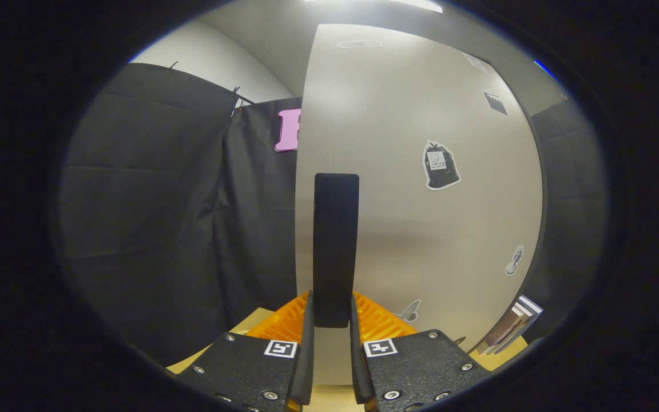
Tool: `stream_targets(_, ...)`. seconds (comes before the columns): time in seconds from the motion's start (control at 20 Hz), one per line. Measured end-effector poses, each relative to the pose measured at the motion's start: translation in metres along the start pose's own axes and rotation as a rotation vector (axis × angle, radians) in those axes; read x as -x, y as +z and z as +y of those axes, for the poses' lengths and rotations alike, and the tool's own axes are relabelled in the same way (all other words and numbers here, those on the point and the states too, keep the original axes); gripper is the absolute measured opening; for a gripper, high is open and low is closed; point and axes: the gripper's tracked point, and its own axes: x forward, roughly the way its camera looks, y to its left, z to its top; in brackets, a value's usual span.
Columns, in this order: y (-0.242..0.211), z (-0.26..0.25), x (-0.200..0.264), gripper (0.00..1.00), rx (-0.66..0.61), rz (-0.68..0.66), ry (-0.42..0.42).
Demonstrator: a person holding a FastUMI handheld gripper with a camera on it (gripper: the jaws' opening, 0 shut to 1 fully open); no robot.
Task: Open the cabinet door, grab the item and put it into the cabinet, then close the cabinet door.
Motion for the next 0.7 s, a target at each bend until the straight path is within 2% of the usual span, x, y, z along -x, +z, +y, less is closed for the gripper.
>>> stream_targets(0.35, 0.0, -0.002, 0.026, 0.28, 0.006, -0.008, 0.075)
stream_targets(0.7, 0.0, -0.008, 0.037, 0.28, 0.006, -0.015, 0.246)
